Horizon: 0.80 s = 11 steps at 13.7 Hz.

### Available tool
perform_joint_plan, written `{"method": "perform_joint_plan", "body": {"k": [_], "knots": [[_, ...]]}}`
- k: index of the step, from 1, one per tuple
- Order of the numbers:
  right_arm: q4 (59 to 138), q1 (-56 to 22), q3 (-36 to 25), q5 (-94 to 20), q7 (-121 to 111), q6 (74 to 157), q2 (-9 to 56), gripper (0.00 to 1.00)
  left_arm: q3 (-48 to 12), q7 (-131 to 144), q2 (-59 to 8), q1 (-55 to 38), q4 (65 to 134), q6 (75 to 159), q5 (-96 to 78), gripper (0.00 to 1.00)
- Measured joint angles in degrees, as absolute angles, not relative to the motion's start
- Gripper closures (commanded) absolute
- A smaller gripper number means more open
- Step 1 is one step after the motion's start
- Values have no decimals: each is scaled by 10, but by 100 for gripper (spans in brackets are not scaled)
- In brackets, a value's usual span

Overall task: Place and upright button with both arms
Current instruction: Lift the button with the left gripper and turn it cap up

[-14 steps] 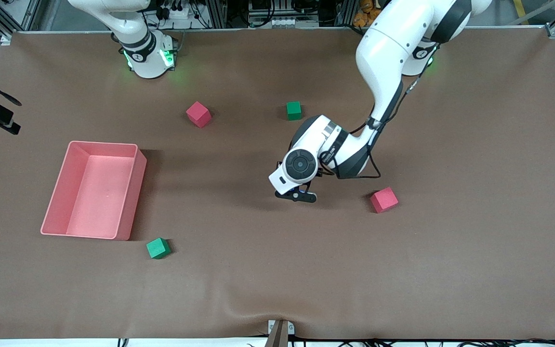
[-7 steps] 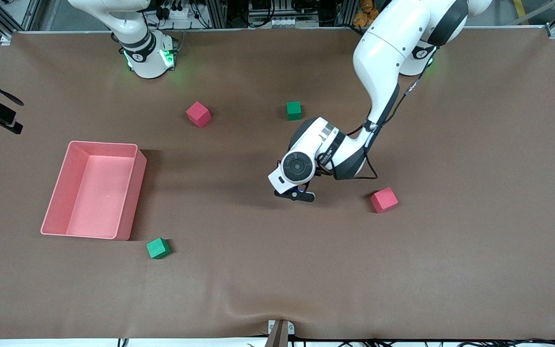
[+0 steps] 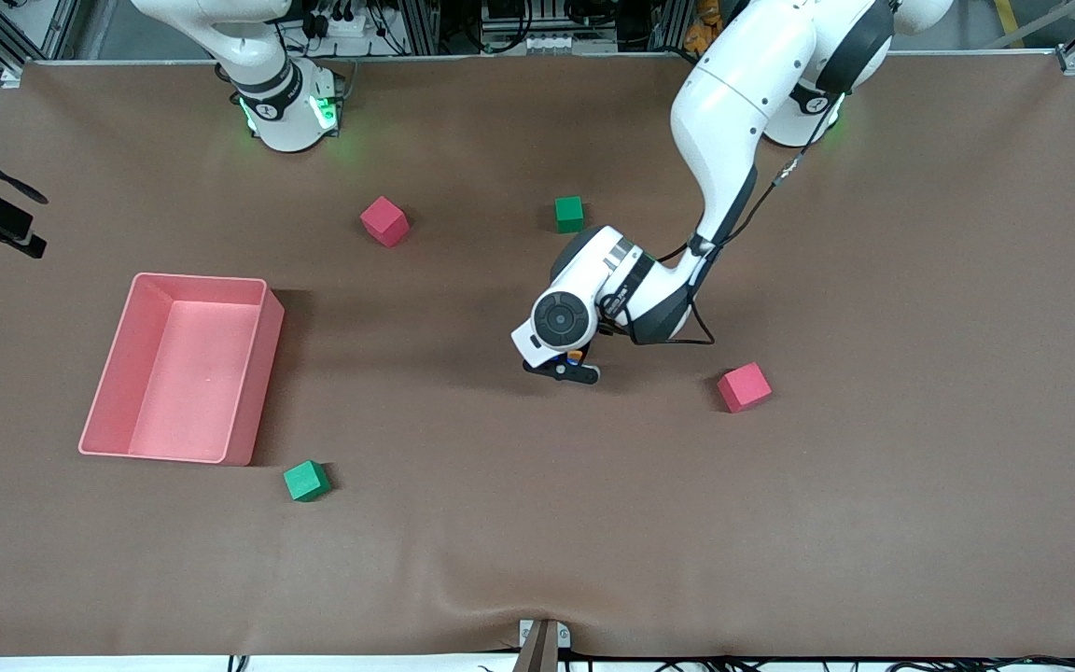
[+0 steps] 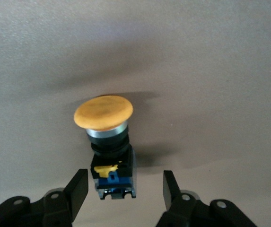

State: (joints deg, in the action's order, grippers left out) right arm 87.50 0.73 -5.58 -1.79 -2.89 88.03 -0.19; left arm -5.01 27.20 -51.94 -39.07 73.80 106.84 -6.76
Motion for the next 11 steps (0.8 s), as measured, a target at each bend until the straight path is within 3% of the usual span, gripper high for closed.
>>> {"method": "perform_joint_plan", "body": {"k": [4,11], "knots": [[872,7,-56,-18,-29,880,-2,0,-49,262,-521,-391,738,1064,-68,44],[872,7,-56,-18,-29,880,-2,0,-48,259,-521,-390,738,1058,-68,46]]}}
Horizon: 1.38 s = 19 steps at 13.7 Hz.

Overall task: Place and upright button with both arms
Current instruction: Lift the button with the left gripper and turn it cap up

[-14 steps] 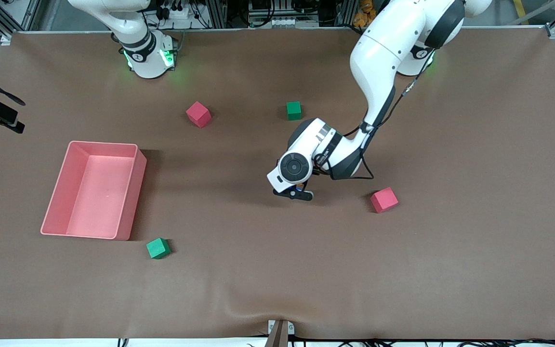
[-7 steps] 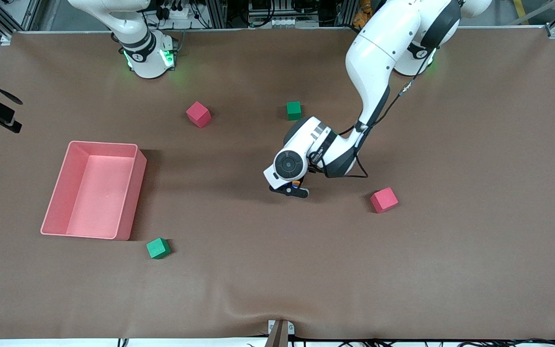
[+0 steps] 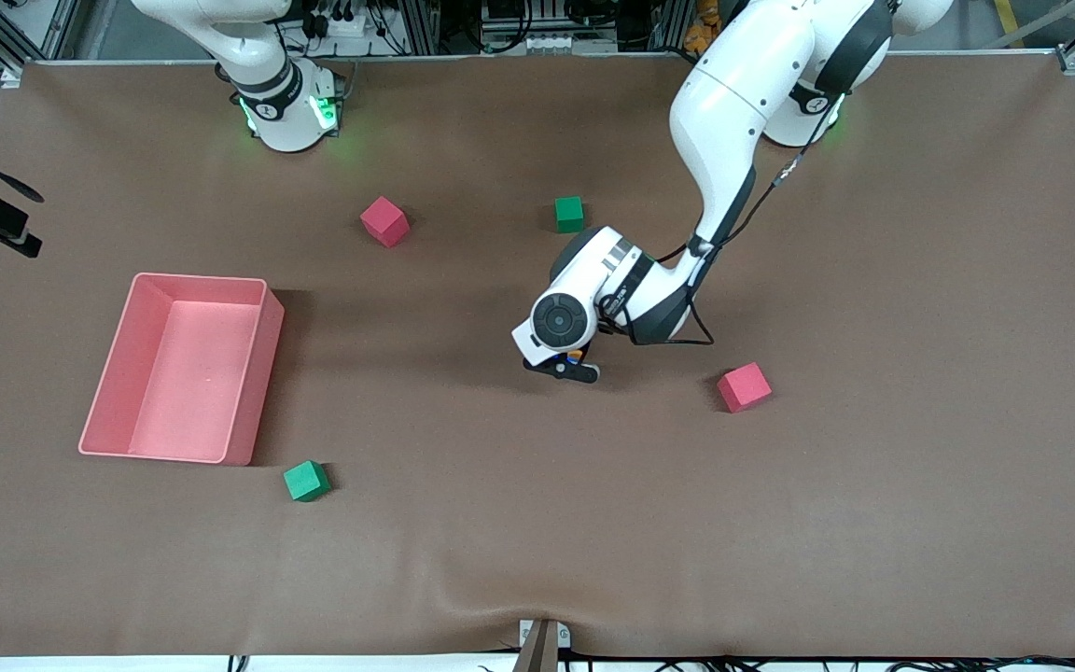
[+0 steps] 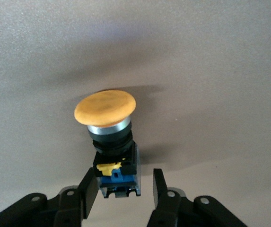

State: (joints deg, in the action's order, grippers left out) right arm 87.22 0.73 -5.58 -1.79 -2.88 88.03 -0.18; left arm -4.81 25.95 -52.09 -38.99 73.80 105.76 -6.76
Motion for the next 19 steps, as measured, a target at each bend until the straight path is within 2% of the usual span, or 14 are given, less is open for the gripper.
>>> {"method": "perform_joint_plan", "body": {"k": [15,17,18,19], "knots": [[868,7,-56,-18,-29,880,-2,0,-43,251,-521,-388,734,1058,-68,59],[868,7,-56,-18,-29,880,-2,0,-42,251,-521,-386,733,1059,-68,65],[868,7,-56,-18,-29,880,-2,0,-42,251,-521,-386,733,1059,-68,76],[868,7,-56,-18,-29,880,-2,0,-42,251,-521,-385,733,1059,-68,92]]}}
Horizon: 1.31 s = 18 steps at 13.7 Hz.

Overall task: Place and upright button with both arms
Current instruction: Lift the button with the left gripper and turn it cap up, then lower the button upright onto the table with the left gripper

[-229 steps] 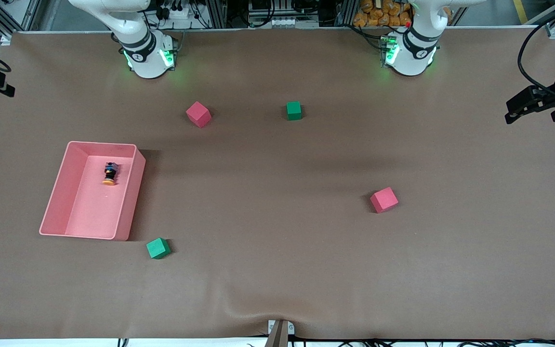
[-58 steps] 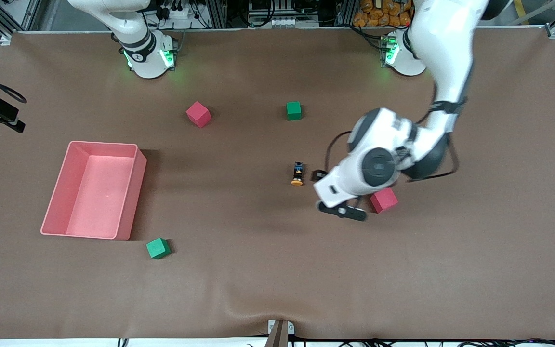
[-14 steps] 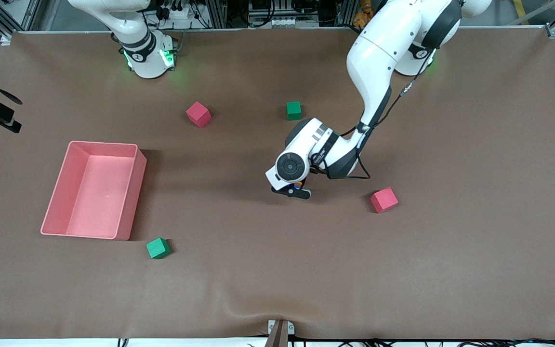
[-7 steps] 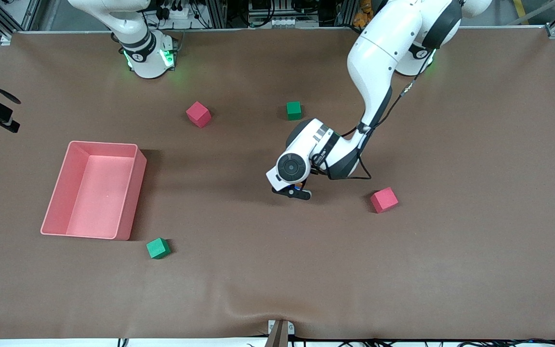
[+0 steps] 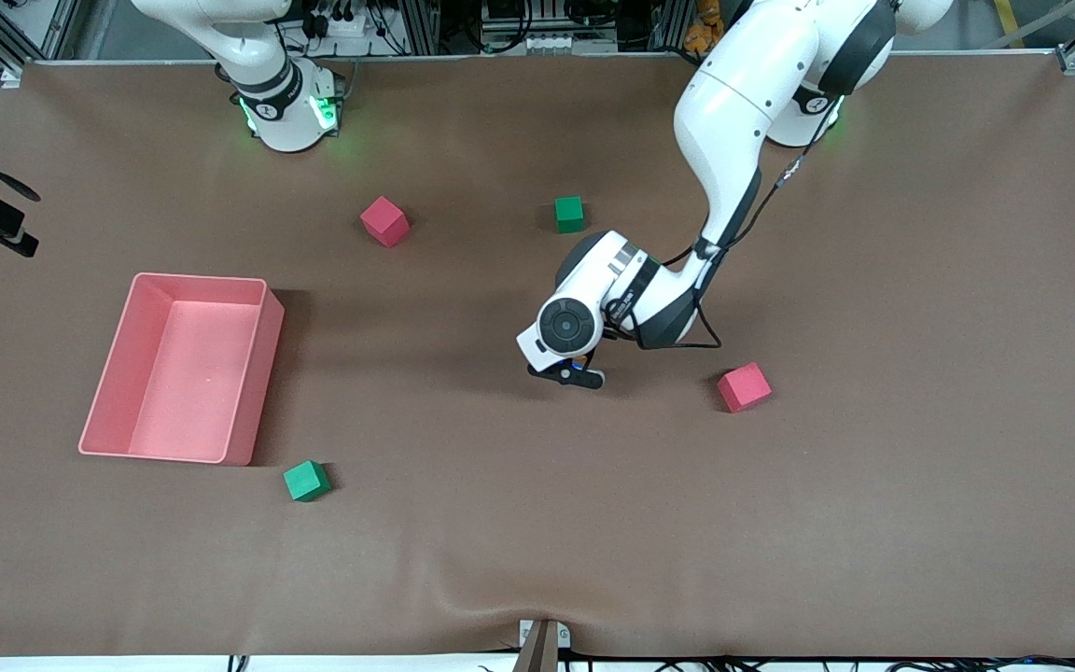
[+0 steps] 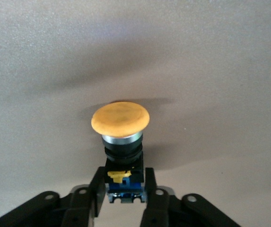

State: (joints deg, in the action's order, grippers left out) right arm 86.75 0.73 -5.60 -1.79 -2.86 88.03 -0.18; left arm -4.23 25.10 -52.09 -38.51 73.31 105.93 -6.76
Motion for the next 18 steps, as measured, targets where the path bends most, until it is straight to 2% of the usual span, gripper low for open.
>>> {"method": "perform_joint_plan", "body": {"k": [1,8,16,18], "knots": [[868,7,-56,-18,-29,880,-2,0,-42,251,-521,-385,733,1059,-68,100],[867,8,-57,-18,-29,880,-2,0,-42,280,-513,-385,716,1062,-68,100],[863,8,-59,-18,-28,882,-2,0,-27,402,-415,-359,708,1066,-68,100],[862,8,-58,-18,-28,884,-2,0,-26,455,-403,-351,709,1095,-68,100]]}}
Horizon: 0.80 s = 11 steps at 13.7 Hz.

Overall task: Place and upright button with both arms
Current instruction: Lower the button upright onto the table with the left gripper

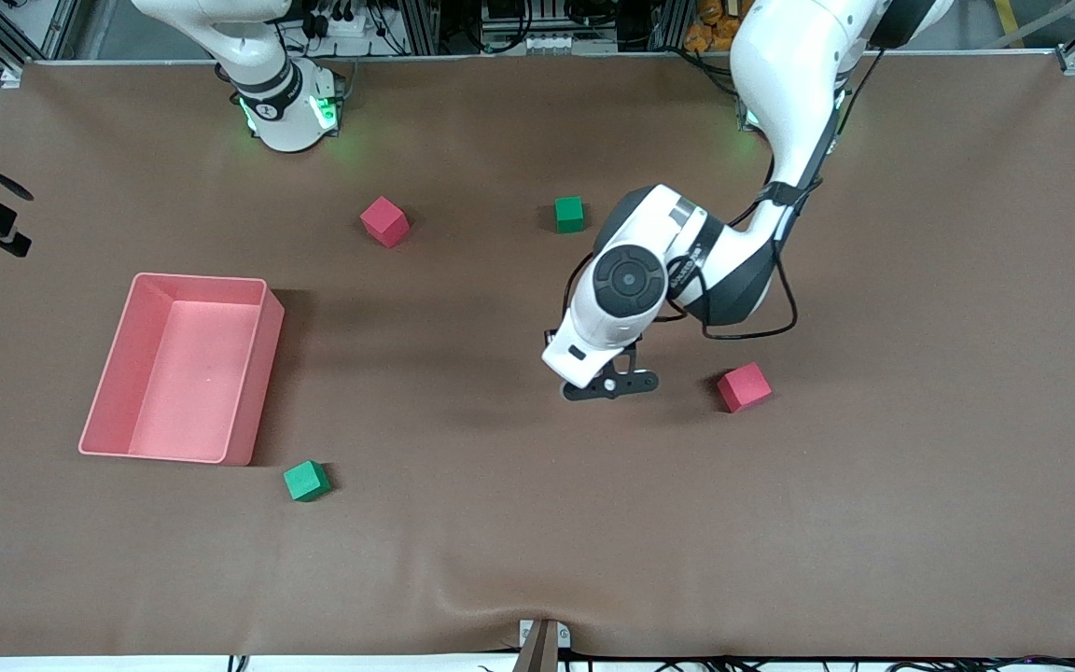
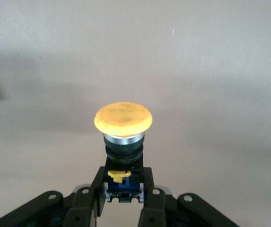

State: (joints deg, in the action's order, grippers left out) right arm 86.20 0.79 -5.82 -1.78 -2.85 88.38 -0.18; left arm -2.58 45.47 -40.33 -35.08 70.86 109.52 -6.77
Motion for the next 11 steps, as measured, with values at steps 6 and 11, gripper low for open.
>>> {"method": "perform_joint_plan", "body": {"k": [6,11], "knots": [[860,7,-55,-18,-29,886,-2,0,-20,607,-409,-370,725,1238,12,100],[860,7,-55,-18,-29,886,-2,0,-20,808,-439,-421,732,1308,169,100]]}}
